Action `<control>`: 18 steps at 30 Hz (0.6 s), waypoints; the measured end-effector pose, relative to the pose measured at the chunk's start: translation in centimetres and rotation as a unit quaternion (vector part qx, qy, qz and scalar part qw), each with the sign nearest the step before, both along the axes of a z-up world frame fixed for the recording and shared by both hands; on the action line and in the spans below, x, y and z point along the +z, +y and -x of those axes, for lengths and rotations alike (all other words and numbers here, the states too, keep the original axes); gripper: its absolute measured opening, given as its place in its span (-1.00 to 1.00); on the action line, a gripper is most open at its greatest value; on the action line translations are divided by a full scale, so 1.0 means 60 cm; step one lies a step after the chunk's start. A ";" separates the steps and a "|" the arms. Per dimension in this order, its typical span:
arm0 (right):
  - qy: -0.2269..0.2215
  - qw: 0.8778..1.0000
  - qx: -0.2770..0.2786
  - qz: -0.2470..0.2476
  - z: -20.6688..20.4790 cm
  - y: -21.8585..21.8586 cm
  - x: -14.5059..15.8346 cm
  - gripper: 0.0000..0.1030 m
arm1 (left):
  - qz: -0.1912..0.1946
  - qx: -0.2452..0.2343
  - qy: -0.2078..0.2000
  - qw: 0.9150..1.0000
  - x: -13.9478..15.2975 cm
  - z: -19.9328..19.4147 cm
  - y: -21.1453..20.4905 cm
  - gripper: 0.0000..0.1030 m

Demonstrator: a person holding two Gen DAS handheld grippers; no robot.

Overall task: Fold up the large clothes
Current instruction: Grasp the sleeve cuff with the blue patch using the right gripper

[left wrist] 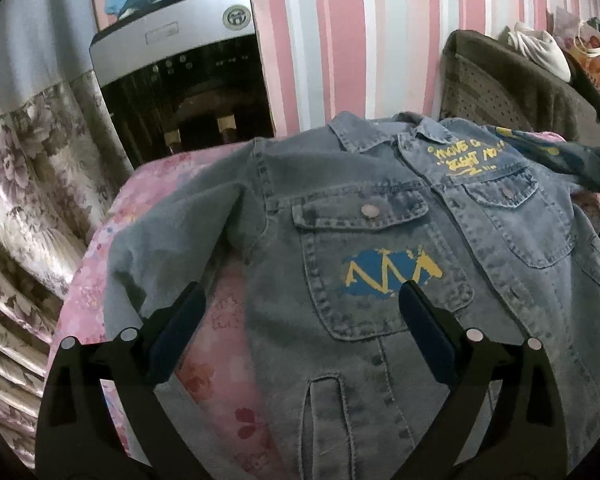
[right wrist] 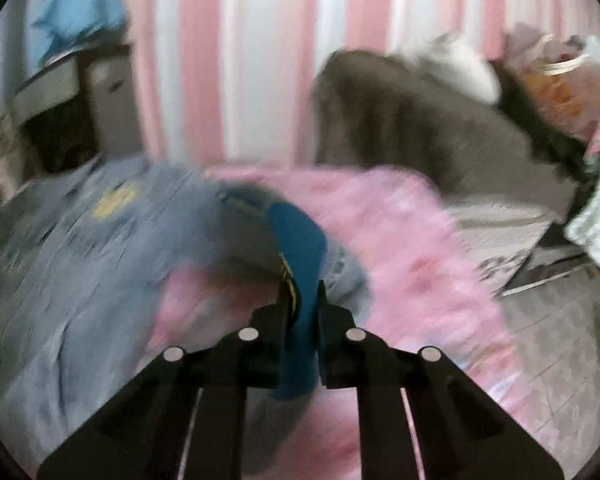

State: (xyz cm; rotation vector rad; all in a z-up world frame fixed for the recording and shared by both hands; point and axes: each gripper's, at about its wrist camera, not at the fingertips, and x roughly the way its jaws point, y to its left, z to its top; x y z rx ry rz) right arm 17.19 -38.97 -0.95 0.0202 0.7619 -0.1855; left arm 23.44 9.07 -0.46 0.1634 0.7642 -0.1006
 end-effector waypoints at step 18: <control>0.036 0.983 -0.096 -0.153 0.094 -0.123 -0.076 0.32 | -0.005 -0.018 -0.003 1.000 0.006 -0.010 -0.011 0.88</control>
